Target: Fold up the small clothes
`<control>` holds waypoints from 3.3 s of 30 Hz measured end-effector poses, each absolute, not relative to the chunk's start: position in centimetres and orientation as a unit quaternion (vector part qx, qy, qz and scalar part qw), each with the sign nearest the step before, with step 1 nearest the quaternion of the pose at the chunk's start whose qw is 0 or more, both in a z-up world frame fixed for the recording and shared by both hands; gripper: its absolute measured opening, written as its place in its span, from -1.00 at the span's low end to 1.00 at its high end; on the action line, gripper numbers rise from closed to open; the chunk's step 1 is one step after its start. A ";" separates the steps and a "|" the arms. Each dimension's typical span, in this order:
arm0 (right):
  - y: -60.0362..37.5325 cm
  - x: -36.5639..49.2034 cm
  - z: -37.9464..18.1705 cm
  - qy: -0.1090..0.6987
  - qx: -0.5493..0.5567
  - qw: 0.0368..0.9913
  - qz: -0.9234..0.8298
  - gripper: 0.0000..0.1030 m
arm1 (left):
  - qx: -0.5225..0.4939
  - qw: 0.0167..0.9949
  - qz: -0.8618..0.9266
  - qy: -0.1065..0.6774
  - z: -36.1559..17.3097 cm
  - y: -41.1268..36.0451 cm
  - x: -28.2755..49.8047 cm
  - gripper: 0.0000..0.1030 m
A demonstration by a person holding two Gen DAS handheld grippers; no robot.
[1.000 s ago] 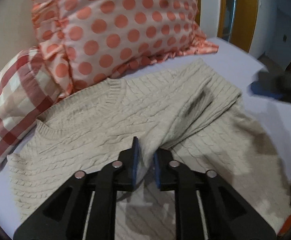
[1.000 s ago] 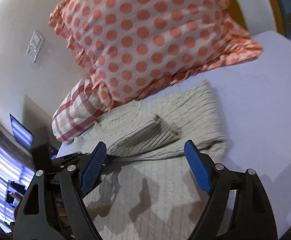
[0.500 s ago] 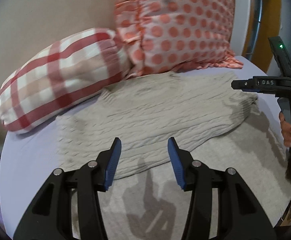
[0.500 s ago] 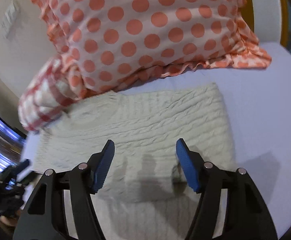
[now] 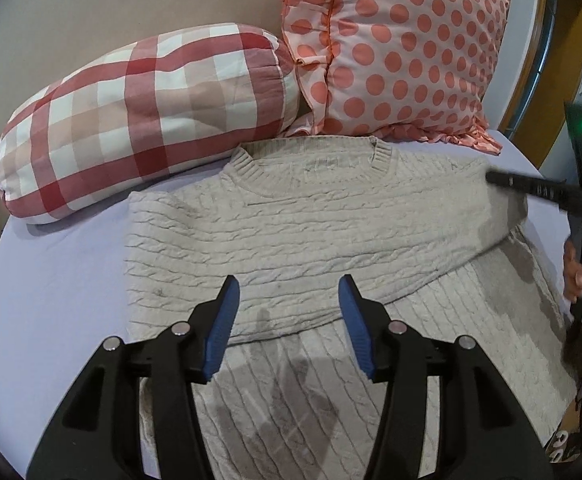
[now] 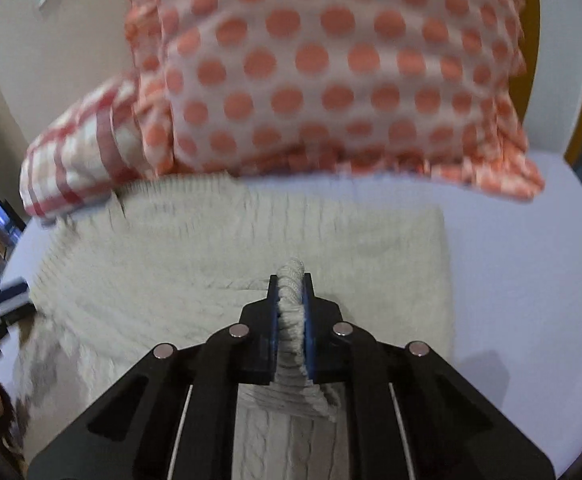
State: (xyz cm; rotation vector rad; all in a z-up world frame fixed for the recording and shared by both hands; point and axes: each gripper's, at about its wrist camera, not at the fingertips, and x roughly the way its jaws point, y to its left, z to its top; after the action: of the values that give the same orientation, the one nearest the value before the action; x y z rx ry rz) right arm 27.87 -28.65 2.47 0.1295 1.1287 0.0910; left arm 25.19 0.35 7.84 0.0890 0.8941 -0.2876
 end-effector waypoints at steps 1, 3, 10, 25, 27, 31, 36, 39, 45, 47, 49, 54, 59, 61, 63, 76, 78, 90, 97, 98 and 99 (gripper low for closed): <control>-28.7 28.8 2.5 0.528 0.055 0.847 0.038 -0.80 | 0.041 0.891 -0.137 0.431 7.8 0.4 25.2 0.01; -28.8 29.8 1.9 0.533 0.046 0.845 0.025 -0.80 | 0.038 0.890 -0.136 0.433 7.7 0.4 25.3 0.01; -30.1 29.6 -0.4 0.580 0.032 0.814 -0.012 -0.29 | 0.028 0.891 -0.123 0.437 8.1 2.6 23.7 0.03; -35.6 8.1 5.2 0.590 0.142 0.793 0.060 0.13 | -0.052 0.847 -0.148 0.507 3.8 11.0 8.9 0.32; -35.7 6.7 4.9 0.594 0.157 0.787 0.063 0.07 | -0.073 0.842 -0.159 0.511 3.0 10.6 7.4 0.32; -35.5 4.0 5.3 0.582 0.188 0.786 0.087 -0.01 | -0.090 0.838 -0.182 0.507 2.9 9.3 5.2 0.32; -34.2 1.7 5.3 0.581 0.217 0.773 0.135 -0.30 | -0.129 0.827 -0.198 0.510 2.7 8.5 3.8 0.16; -34.1 1.1 4.6 0.580 0.259 0.755 0.161 -0.55 | -0.148 0.822 -0.191 0.516 2.5 8.6 3.6 -0.13; -34.7 0.5 3.9 0.567 0.306 0.746 0.168 -0.83 | -0.194 0.800 -0.169 0.542 1.9 9.3 3.9 -0.77; -34.9 0.6 4.5 0.553 0.319 0.751 0.170 -0.84 | -0.204 0.798 -0.170 0.542 1.9 9.7 3.9 -0.80; -35.2 1.1 5.8 0.524 0.343 0.759 0.179 -0.85 | -0.217 0.797 -0.180 0.534 2.4 10.0 4.3 -0.81; -35.8 5.2 9.4 0.461 0.376 0.781 0.191 -0.85 | -0.235 0.826 -0.189 0.476 6.6 11.4 7.1 -0.81; -36.7 13.5 10.1 0.417 0.427 0.786 0.162 -0.85 | -0.248 0.852 -0.158 0.433 10.7 12.3 15.2 -0.81; -37.2 17.3 9.2 0.409 0.451 0.781 0.140 -0.85 | -0.254 0.855 -0.142 0.429 11.2 12.5 18.5 -0.81; -37.7 21.5 7.3 0.407 0.474 0.773 0.109 -0.85 | -0.258 0.859 -0.113 0.427 11.3 12.6 22.9 -0.81; -37.1 32.5 -4.4 0.533 0.461 0.709 -0.006 -0.60 | -0.245 0.826 -0.030 0.507 5.1 11.9 38.4 -0.71; -37.6 31.7 -3.0 0.524 0.462 0.716 0.004 0.21 | -0.258 0.822 -0.043 0.507 5.6 13.1 37.7 -0.67; -31.5 30.6 -1.0 0.559 0.394 0.720 0.121 0.23 | -0.209 0.856 -0.088 0.465 10.5 11.7 32.6 -0.23; -27.6 30.9 -3.7 0.596 0.340 0.719 0.108 0.23 | -0.164 0.831 -0.064 0.527 5.1 7.2 36.7 -0.18; -27.9 30.6 -4.1 0.594 0.351 0.716 0.107 0.20 | -0.165 0.830 -0.047 0.532 4.4 7.6 37.1 -0.20; -28.2 30.6 -4.3 0.593 0.355 0.715 0.105 0.14 | -0.166 0.827 -0.030 0.536 3.7 8.2 37.6 -0.38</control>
State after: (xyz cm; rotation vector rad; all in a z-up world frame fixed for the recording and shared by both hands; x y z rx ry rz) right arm 30.57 -28.24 -4.30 0.7859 1.3136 0.2314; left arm 37.61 8.16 3.74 -0.3523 1.1384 -0.0628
